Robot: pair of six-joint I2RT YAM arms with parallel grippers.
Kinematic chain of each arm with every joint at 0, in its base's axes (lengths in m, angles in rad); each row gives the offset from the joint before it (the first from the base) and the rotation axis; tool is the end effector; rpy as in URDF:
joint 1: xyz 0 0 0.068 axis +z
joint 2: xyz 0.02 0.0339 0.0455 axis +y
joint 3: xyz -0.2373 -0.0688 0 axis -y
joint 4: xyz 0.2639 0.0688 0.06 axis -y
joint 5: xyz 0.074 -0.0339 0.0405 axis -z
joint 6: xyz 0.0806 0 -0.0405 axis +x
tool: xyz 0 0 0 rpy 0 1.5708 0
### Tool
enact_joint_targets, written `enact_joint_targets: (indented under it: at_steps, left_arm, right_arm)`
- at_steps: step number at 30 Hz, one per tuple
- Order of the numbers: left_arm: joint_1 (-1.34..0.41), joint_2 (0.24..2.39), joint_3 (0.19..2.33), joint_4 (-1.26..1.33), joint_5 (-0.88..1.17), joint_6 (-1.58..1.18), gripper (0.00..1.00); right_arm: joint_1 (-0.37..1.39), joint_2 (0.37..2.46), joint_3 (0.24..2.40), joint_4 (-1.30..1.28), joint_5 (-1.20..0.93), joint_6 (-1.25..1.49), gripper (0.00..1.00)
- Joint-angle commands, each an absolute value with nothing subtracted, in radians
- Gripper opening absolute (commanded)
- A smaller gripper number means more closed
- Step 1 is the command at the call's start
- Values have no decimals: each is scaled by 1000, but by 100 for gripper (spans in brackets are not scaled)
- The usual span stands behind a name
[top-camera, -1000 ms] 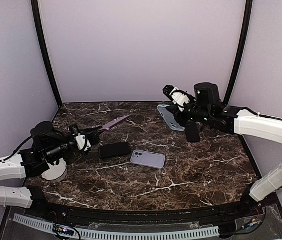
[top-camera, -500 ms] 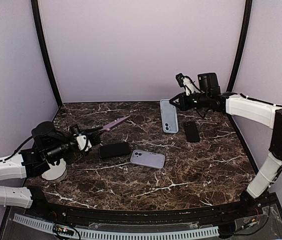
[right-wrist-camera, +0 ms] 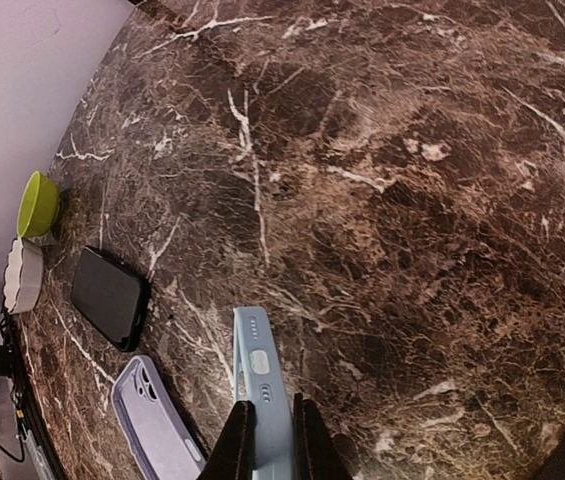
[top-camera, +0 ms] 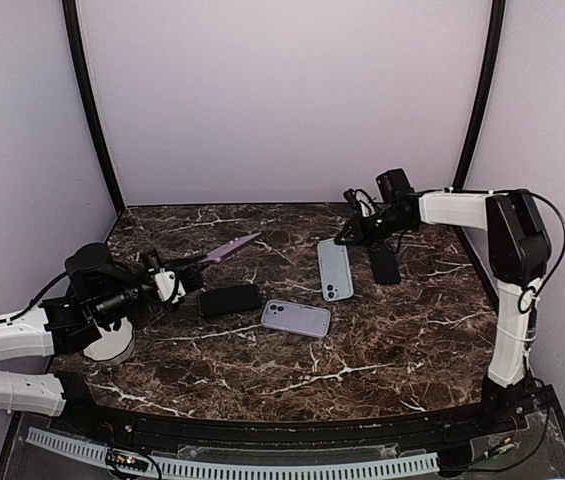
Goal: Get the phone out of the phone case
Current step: Place the phone case at the center of the board.
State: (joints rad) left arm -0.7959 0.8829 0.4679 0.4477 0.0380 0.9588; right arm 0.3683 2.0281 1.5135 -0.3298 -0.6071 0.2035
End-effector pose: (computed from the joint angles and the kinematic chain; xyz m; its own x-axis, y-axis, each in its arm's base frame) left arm 0.2003 -0.2090 0.2504 0.6193 0.5366 -0.5732 0.4067 0.4052 0.8188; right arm 0.4286 0.2147 0.1440 -0.8143 -0.1363 -0.5643 -0.4948 0.6712 0.5519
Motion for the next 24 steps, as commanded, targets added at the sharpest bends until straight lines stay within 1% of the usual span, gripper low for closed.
enact_joint_targets:
  at_steps: [1, 2, 3, 6, 8, 11, 13, 16, 20, 24]
  left_arm:
    - [-789, 874, 480, 537, 30, 967, 0]
    - [-788, 874, 480, 537, 31, 966, 0]
    - [-788, 875, 479, 537, 32, 966, 0]
    - [-787, 878, 479, 536, 34, 964, 0]
    - [-785, 880, 479, 534, 40, 965, 0]
    - [-785, 882, 479, 530, 48, 966, 0]
    - [-785, 885, 478, 529, 47, 966, 0]
    - [-785, 892, 479, 526, 53, 952, 0]
    - [-784, 917, 499, 519, 55, 885, 0]
    - [-785, 978, 558, 486, 40, 718, 0]
  right_arm:
    - [343, 2062, 1593, -400, -573, 165, 0]
    - [339, 2076, 1607, -408, -559, 152, 1]
    - [336, 2088, 1621, -417, -549, 139, 5]
    - [329, 2123, 1667, -435, -489, 117, 18]
    - [326, 2143, 1698, -448, -451, 117, 31]
    - [325, 2158, 1741, -470, -390, 109, 42]
    - [324, 2154, 1765, -479, -358, 109, 46]
    - [324, 2134, 1793, -488, -301, 106, 56]
    - [323, 2089, 1809, -496, -227, 104, 60]
    - [325, 1999, 1727, -434, -180, 135, 62]
